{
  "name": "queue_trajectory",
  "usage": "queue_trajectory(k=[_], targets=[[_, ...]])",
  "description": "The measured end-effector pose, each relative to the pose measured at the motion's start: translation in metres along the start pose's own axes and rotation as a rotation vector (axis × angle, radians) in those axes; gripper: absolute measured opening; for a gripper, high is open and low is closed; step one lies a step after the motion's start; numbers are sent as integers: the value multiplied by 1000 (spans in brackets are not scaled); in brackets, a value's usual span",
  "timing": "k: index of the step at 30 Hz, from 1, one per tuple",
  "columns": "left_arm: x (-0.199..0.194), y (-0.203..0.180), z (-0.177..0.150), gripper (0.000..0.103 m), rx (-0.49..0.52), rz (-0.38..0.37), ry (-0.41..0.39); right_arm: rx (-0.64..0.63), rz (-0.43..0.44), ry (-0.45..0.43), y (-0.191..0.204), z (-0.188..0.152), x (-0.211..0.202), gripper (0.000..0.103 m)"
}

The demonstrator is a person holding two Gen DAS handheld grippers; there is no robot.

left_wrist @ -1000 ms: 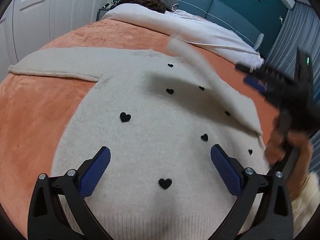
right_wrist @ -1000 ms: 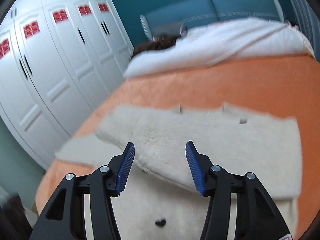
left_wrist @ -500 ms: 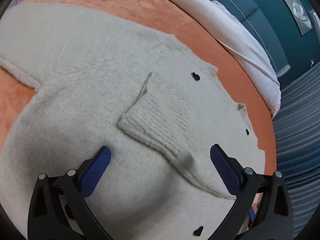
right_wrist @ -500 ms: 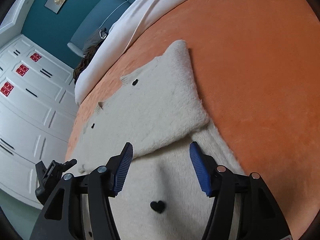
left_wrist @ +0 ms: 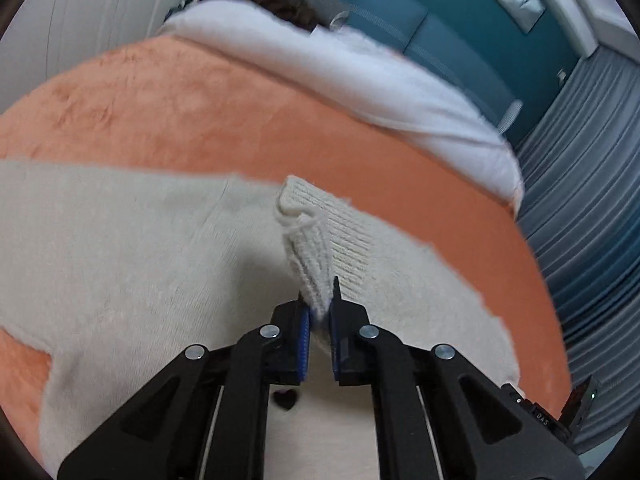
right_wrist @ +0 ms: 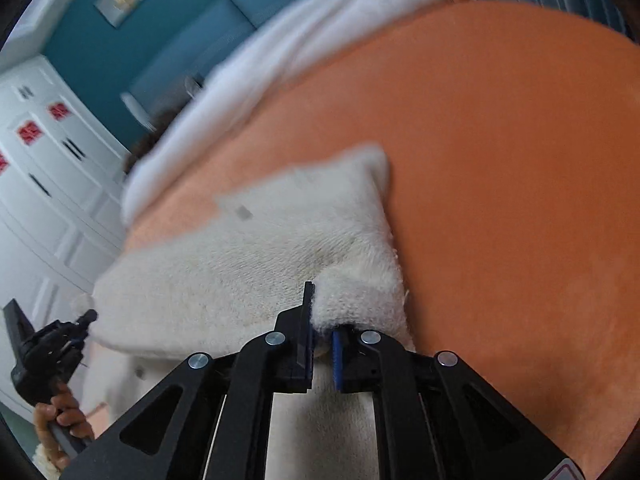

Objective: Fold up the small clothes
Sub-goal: 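Fold the sleeve held by the right tool across the sweater body and release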

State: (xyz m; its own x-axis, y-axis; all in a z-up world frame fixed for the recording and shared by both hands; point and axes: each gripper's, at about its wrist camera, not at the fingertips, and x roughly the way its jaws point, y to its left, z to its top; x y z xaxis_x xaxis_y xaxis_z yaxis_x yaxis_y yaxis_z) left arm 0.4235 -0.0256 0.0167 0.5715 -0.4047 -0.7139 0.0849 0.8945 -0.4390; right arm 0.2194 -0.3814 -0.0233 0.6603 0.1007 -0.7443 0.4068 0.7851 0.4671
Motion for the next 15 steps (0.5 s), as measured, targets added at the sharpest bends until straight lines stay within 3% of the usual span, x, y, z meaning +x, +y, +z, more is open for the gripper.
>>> queue_trajectory(k=[1, 2, 4, 7, 12, 15], targets=[[19, 11, -15, 7, -14, 52, 67, 19, 29, -12, -7, -6, 2, 5], [27, 20, -27, 7, -25, 65, 85, 30, 41, -38, -6, -4, -6, 5], [24, 25, -37, 8, -28, 27, 32, 27, 41, -48, -2, -1, -16, 6], [24, 25, -35, 9, -47, 21, 30, -49, -24, -8, 5, -7, -16, 7], [25, 22, -41, 11, -12, 11, -2, -88, -64, -178, 26, -14, -65, 14], [24, 32, -44, 11, -42, -15, -14, -174, -58, -170, 52, -10, -57, 17]])
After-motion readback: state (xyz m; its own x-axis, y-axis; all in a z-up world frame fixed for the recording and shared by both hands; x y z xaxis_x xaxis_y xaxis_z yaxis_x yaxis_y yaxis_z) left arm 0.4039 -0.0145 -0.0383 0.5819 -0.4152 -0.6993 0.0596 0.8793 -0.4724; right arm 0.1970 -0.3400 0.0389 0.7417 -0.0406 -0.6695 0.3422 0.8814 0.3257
